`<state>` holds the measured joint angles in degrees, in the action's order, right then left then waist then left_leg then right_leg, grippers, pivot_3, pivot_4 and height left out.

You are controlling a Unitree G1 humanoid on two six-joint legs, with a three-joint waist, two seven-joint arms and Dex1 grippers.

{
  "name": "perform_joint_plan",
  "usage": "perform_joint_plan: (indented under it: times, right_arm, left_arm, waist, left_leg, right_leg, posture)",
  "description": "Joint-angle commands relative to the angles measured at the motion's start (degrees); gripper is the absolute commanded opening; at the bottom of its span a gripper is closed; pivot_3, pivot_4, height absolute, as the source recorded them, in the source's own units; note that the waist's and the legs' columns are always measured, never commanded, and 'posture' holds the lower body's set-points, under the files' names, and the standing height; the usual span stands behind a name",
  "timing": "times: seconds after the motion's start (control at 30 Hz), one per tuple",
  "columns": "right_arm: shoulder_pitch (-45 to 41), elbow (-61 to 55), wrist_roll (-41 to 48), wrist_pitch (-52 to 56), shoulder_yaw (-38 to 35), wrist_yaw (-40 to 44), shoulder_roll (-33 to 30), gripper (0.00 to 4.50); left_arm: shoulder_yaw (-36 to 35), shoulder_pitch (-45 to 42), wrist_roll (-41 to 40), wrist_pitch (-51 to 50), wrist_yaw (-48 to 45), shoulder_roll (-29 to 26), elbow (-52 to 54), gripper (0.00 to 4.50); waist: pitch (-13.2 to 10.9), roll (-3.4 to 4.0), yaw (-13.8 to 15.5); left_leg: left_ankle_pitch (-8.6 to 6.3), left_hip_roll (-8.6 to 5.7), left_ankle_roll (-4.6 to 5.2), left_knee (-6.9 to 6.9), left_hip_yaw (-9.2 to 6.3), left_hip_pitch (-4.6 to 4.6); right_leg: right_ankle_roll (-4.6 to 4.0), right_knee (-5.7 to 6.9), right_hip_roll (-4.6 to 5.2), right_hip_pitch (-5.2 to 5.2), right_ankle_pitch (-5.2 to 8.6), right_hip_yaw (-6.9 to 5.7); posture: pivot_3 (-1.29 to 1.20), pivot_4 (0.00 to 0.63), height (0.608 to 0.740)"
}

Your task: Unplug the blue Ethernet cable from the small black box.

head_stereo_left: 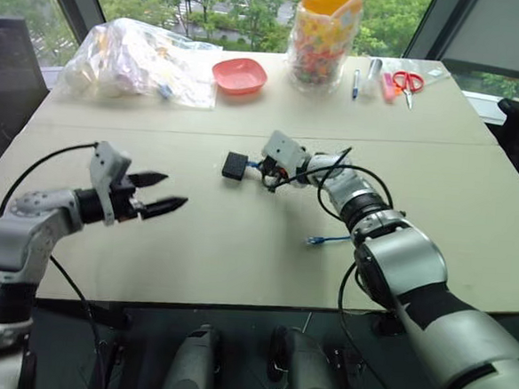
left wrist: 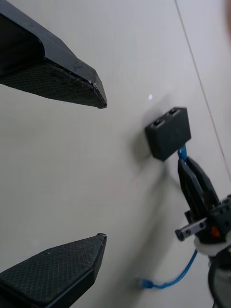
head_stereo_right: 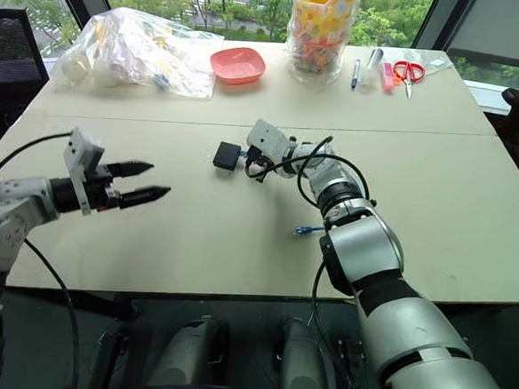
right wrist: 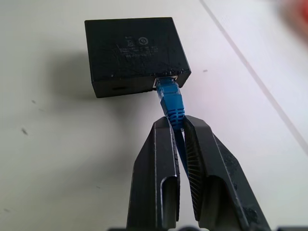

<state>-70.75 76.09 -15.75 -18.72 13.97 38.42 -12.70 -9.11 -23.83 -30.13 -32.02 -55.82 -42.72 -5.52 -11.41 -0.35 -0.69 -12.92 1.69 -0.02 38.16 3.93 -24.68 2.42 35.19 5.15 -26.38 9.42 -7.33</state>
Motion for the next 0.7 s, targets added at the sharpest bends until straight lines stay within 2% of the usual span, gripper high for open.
perform_joint_plan:
  times: [0.03,0.2,0.4,0.57,0.7]
  right_arm:
    - [0.0,-7.31,-2.58,-10.66,0.91,-5.13,-3.96,0.05]
    - [3.29,-18.23,-3.7,-16.8,0.72,-9.28,-8.36,0.05]
    - [7.2,-27.61,-6.35,-18.02,0.66,-13.94,-12.3,0.05]
    - [10.73,-34.6,-6.47,-17.09,-0.01,-15.26,-14.5,0.05]
    - [13.02,-40.2,-5.81,-15.06,-0.23,-14.58,-15.05,0.05]
  left_arm:
    - [2.27,-10.82,3.77,6.21,-2.39,2.4,-13.8,4.36]
    - [2.87,-26.83,3.62,7.73,-10.51,7.98,-33.17,4.36]
    - [0.02,-40.33,1.87,5.45,-20.06,13.58,-51.24,4.36]
    - [-1.26,-47.14,4.65,9.73,-19.28,17.16,-60.82,4.36]
    - [-1.77,-49.68,6.76,12.74,-18.05,19.43,-64.62,4.36]
  waist:
    - [0.01,-0.03,0.08]
    - [-0.01,-0.15,-0.24]
    - [-0.02,-0.17,-0.55]
    - [-0.04,-0.21,-0.5]
    - [-0.06,-0.24,-0.43]
  left_leg:
    - [0.0,0.01,0.01,-0.01,0.16,0.03]
    - [0.0,-0.08,0.01,-0.04,0.38,0.06]
    - [0.0,-0.08,0.03,-0.05,0.53,0.18]
    - [-0.01,-0.04,0.03,-0.05,0.55,0.21]
    - [-0.01,-0.04,0.03,-0.05,0.57,0.21]
  right_leg:
    - [0.02,-0.01,-0.02,0.01,-0.01,0.09]
    - [0.05,0.0,-0.08,-0.04,-0.04,0.24]
    - [0.07,0.02,-0.11,-0.04,-0.03,0.39]
    - [0.06,0.04,-0.16,-0.04,-0.03,0.43]
    - [0.06,0.03,-0.15,-0.04,-0.03,0.46]
  posture:
    - [0.0,0.15,0.74]
    - [0.0,0.15,0.74]
    - [0.0,0.15,0.74]
    - [0.0,0.15,0.74]
    - [0.0,0.15,0.74]
